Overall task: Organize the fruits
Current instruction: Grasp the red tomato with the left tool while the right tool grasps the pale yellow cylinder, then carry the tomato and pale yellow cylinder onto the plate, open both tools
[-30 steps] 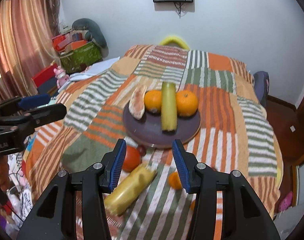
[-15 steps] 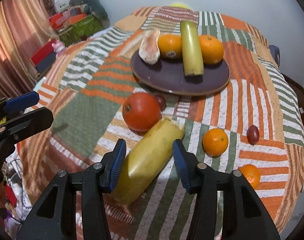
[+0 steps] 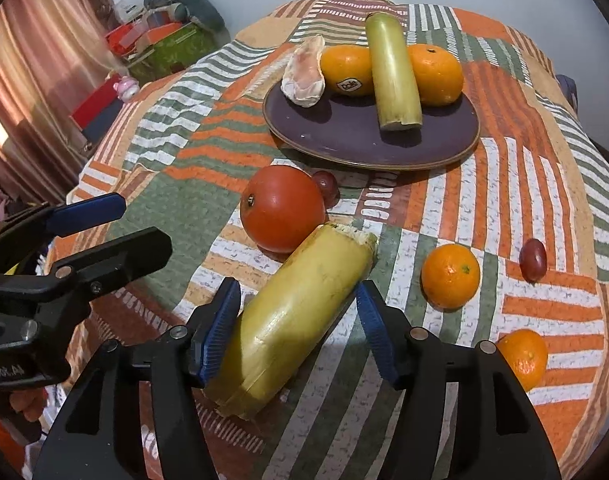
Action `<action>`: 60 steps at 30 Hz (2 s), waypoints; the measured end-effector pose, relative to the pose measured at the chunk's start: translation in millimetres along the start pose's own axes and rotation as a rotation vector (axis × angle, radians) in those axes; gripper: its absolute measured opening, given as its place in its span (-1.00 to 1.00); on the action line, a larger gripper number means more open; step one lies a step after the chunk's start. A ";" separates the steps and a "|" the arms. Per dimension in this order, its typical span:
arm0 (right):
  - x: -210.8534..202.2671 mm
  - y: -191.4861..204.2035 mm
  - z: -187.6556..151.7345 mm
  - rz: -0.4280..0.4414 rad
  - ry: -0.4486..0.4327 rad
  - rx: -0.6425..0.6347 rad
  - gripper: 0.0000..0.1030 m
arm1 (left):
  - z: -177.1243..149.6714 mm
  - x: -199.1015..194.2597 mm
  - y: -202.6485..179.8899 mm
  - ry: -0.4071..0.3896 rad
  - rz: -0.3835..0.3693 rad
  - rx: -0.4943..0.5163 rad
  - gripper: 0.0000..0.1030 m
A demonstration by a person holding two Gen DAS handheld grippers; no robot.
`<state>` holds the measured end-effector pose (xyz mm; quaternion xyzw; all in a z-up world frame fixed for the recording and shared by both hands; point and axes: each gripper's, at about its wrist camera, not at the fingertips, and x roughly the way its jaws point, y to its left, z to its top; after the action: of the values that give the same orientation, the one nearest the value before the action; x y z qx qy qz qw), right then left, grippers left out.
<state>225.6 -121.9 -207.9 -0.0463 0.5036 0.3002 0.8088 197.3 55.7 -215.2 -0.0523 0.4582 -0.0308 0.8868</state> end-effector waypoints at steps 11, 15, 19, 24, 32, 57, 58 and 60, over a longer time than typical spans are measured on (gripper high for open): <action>-17.4 -9.7 -9.3 -0.041 0.010 -0.119 -0.27 | 8.8 16.7 -12.4 0.018 -0.031 0.009 0.39; -22.8 -19.4 -13.2 -0.025 -0.004 -0.082 -0.29 | 14.4 31.4 -19.9 0.037 -0.051 0.009 0.39; -23.6 -22.5 -14.9 -0.017 -0.025 -0.057 -0.28 | 20.8 44.1 -26.1 0.044 -0.049 0.015 0.39; -21.2 -22.8 -12.5 -0.012 -0.040 -0.047 -0.28 | 29.4 57.8 -30.1 0.051 -0.065 0.013 0.39; -13.3 -26.7 -6.5 0.003 -0.032 -0.028 -0.26 | 34.2 73.3 -30.3 0.077 -0.117 -0.006 0.02; -40.0 -26.7 5.5 -0.009 -0.119 0.014 -0.31 | 27.0 14.2 -3.0 -0.017 -0.057 -0.029 -0.09; -44.0 -27.4 6.5 -0.010 -0.130 0.015 -0.31 | 28.7 11.3 -3.6 -0.024 -0.056 -0.027 -0.09; -55.2 -28.7 9.7 -0.019 -0.163 0.015 -0.31 | 33.2 5.0 -5.5 -0.045 -0.054 -0.023 -0.09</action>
<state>231.3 -165.8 -163.2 -0.0205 0.4380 0.2916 0.8501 227.2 51.9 -199.6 -0.0757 0.4370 -0.0484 0.8949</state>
